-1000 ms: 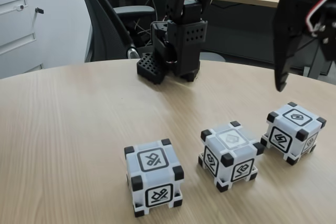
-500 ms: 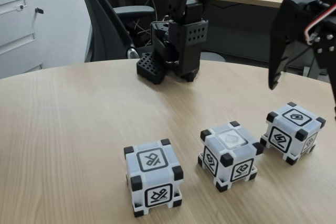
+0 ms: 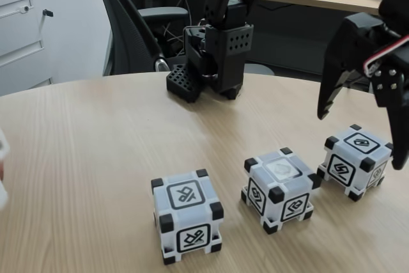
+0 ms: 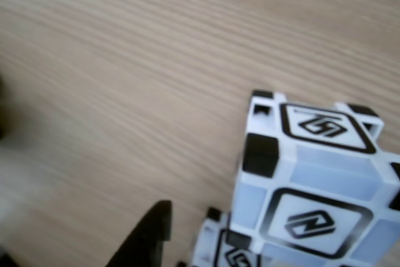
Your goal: Stack cubes from left to right.
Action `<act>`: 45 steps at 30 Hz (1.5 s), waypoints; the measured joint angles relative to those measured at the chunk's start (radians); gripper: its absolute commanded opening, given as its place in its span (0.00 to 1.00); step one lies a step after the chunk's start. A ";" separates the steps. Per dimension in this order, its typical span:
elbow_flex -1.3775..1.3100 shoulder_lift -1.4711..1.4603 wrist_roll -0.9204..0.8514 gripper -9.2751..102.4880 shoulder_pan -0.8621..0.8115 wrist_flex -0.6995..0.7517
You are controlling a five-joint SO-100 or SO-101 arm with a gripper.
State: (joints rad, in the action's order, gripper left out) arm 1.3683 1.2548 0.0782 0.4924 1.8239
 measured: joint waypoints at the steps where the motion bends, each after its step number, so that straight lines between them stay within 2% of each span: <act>1: 0.000 -0.008 0.000 0.45 0.000 0.000; 11: 0.000 -0.069 -0.009 0.45 -0.006 -0.002; 18: 0.000 -0.069 -0.029 0.44 -0.006 -0.091; 45: 0.002 -0.127 -0.005 0.42 -0.006 -0.156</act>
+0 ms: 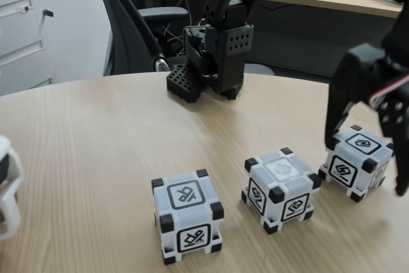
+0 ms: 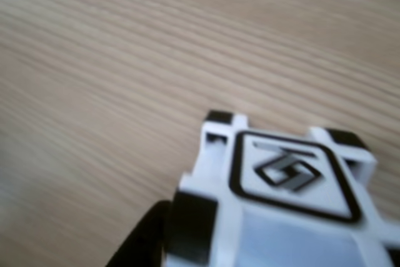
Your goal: Stack cubes from left to right.
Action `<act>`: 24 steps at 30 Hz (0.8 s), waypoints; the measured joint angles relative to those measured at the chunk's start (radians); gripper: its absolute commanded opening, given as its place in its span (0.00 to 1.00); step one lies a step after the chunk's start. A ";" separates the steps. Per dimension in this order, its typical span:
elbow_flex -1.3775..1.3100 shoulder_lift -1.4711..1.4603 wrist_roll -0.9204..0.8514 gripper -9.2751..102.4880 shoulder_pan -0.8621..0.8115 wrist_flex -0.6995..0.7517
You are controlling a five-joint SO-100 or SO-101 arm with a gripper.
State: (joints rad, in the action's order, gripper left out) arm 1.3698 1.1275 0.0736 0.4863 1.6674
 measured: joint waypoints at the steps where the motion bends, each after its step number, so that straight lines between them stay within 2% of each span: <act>1: 0.000 -0.015 0.003 0.41 0.000 -0.002; 9: 0.000 -0.043 0.017 0.38 0.002 -0.011; 13: -0.002 -0.043 0.015 0.25 0.002 -0.012; 16: -0.017 -0.029 0.012 0.11 0.003 -0.002; 24: -0.018 -0.031 0.012 0.08 0.003 -0.005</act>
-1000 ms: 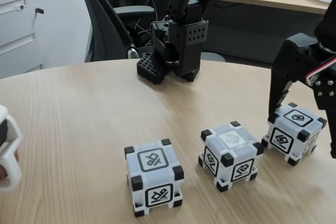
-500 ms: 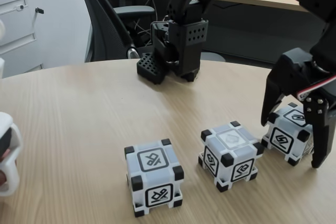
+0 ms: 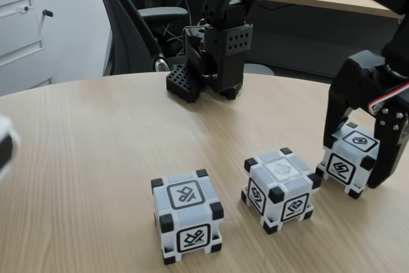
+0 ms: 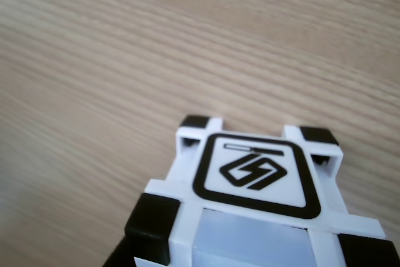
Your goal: Stack cubes from left to right.
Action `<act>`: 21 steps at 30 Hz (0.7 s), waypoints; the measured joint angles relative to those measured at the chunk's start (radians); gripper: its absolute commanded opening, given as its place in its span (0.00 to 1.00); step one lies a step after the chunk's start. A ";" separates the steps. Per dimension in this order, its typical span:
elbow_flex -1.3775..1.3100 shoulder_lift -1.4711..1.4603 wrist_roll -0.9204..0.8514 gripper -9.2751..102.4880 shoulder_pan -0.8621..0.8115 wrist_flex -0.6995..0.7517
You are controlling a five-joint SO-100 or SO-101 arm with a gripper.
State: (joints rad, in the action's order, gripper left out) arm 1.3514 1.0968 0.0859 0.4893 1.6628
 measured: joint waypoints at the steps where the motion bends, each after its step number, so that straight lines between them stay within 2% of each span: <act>1: 0.000 0.000 0.000 0.08 0.000 0.000; 11: 0.020 0.048 0.018 0.08 -0.002 0.003; 16: 0.020 0.198 -0.041 0.08 -0.002 0.005; 21: 0.020 0.295 -0.029 0.08 -0.003 0.009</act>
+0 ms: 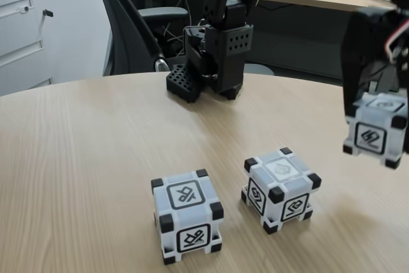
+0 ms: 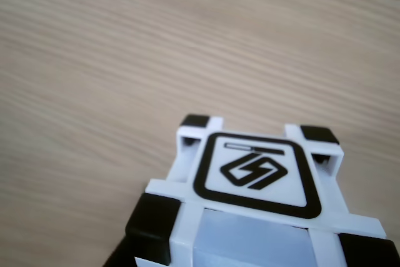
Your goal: Stack cubes from left to right.
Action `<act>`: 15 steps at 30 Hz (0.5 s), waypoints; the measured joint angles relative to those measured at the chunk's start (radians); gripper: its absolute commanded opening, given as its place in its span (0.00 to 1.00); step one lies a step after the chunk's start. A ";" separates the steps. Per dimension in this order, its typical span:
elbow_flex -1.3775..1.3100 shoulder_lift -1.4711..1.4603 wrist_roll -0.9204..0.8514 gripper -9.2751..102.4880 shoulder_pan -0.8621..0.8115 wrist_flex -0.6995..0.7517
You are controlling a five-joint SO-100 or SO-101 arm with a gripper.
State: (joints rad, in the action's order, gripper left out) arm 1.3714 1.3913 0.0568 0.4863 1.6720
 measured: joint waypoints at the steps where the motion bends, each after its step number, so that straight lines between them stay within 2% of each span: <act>1: 0.000 0.015 0.006 0.08 0.000 0.000; 9: 0.000 0.069 0.015 0.08 -0.012 0.051; 15: 0.000 0.080 0.009 0.08 -0.107 0.107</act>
State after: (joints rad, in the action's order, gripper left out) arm 1.3714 1.4711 0.0660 0.3789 1.7794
